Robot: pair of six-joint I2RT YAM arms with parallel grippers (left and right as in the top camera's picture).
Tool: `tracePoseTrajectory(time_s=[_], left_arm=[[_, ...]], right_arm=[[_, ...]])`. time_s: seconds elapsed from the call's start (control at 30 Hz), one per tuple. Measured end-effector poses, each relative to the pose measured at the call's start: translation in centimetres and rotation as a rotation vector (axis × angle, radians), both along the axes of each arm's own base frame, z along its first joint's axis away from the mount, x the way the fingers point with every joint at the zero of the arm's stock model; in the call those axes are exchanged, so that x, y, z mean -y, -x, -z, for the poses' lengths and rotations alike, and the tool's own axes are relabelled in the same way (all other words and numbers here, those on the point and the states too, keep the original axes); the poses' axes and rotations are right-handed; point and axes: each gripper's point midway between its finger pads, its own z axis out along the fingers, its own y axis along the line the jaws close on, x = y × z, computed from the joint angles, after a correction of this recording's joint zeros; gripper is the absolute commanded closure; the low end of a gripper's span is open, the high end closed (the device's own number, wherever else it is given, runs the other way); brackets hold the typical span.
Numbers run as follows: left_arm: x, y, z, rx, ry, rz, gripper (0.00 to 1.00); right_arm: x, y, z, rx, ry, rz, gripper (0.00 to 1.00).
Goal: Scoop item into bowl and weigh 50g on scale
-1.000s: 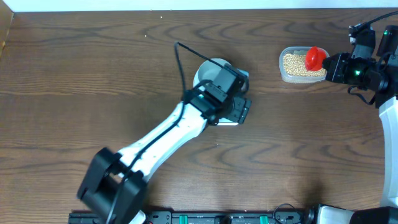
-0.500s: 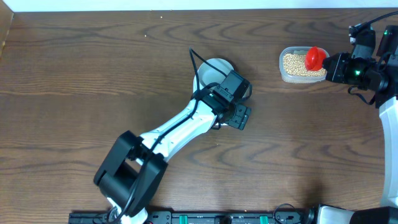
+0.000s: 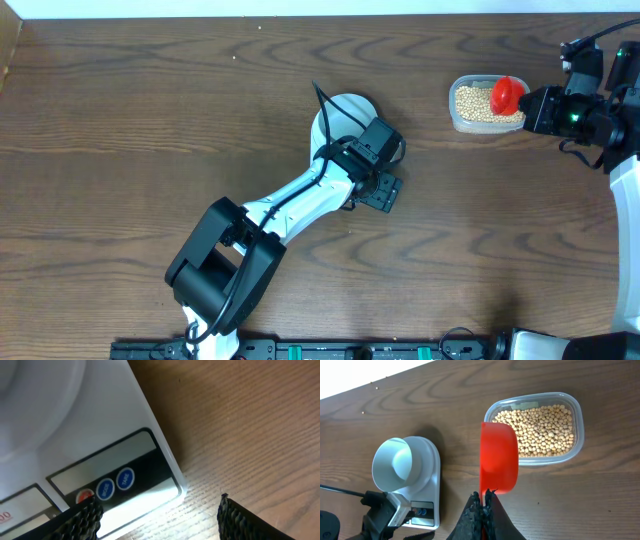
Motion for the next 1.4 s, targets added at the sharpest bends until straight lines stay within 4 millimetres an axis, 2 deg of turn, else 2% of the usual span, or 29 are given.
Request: tracePoseTrajectory(time_s=[0.67, 1.0, 1.4], left_arm=[[-0.3, -0.3, 1.0, -0.006, -0.015, -0.008, 0.24], [-1.2, -1.2, 0.9, -0.012, -0.007, -0.061, 0.24], [-1.2, -1.2, 0.9, -0.013, -0.007, -0.064, 0.24]], right_arm=[[0.0, 0.2, 0.2, -0.012, -0.002, 0.0, 0.99], [-0.1, 0.3, 0.2, -0.016, -0.003, 0.0, 0.99], [-0.1, 0.3, 0.3, -0.019, -0.004, 0.0, 0.99]])
